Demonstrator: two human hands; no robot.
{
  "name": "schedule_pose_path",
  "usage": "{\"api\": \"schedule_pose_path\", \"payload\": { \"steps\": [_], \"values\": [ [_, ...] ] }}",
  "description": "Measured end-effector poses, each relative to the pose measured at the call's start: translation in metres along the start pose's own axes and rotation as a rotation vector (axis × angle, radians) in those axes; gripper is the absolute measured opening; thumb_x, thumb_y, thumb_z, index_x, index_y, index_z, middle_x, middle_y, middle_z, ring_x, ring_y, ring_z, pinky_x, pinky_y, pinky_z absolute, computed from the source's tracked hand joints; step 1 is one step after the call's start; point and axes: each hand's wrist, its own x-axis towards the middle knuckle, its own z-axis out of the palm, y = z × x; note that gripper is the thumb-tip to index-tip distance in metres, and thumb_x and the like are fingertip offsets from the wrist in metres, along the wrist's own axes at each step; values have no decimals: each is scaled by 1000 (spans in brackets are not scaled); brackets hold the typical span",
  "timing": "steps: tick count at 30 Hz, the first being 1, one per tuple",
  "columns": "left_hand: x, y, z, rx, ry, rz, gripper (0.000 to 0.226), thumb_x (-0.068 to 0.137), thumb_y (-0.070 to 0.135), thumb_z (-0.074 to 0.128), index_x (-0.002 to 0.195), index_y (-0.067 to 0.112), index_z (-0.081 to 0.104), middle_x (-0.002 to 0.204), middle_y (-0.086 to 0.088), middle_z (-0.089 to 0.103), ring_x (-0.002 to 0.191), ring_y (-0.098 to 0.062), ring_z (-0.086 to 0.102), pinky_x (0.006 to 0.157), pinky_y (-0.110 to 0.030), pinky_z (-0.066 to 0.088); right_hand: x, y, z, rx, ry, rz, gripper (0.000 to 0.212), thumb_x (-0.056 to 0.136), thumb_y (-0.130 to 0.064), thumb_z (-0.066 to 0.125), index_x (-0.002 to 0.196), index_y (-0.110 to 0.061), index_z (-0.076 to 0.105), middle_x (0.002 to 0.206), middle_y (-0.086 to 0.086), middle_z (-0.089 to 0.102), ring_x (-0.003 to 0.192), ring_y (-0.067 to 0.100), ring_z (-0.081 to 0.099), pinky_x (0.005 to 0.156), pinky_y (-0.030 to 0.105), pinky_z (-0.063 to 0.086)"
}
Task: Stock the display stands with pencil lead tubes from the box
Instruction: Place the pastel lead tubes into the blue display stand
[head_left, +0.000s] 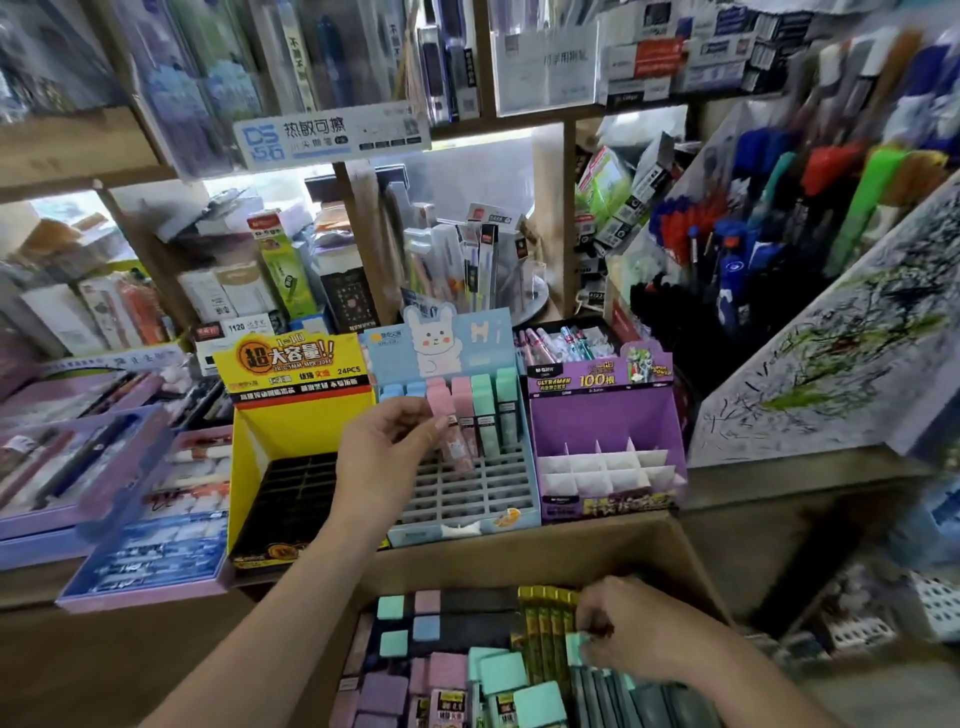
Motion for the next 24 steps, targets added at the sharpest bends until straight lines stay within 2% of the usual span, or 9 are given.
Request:
{"api": "schedule_pose_path", "payload": {
  "steps": [2,6,9,13,16,20,24],
  "values": [
    [1,-5,1,6,-2,4,15,87,11,78,82,25,76,83,-1,78,86,-24,75,82,-43,63,0,1,0,-5,-2,-9,12,84,-40,74,85,-32,65,88,-11,64,77,6,62,64,23,46],
    [2,-8,3,21,-19,20,28,89,11,77,83,39,78,86,6,79,85,-15,76,81,-35,64,0,5,1,9,7,-19,18,85,-44,74,97,-34,65,105,-12,62,94,7,64,82,27,56],
    [4,-10,5,47,-9,11,17,90,12,76,90,29,78,88,6,79,86,-14,76,82,-39,64,1,7,2,6,12,-24,20,84,-45,74,98,-34,65,107,-11,61,95,8,64,86,30,57],
    [7,-9,8,96,-7,-3,11,90,15,77,100,18,77,91,5,79,88,-13,75,85,-43,63,1,6,2,-2,14,-29,18,85,-44,74,97,-34,65,105,-12,62,94,7,64,87,30,56],
    [6,-7,10,108,-11,7,9,89,14,77,94,22,76,88,4,79,86,-14,76,83,-42,63,1,5,1,-2,11,-32,16,86,-43,74,96,-35,65,104,-12,63,93,7,65,86,30,57],
    [2,-10,12,159,-47,27,22,90,13,76,83,34,74,79,10,78,75,-10,74,76,-35,64,-1,3,1,-2,14,-32,14,87,-42,73,96,-36,64,105,-12,62,94,7,65,83,26,56],
    [-3,-14,15,165,-11,7,15,90,16,77,85,30,76,78,10,78,75,-7,74,76,-33,64,-2,1,1,-12,18,-32,14,88,-42,73,97,-35,65,106,-12,62,94,7,64,84,27,56]
  ]
}}
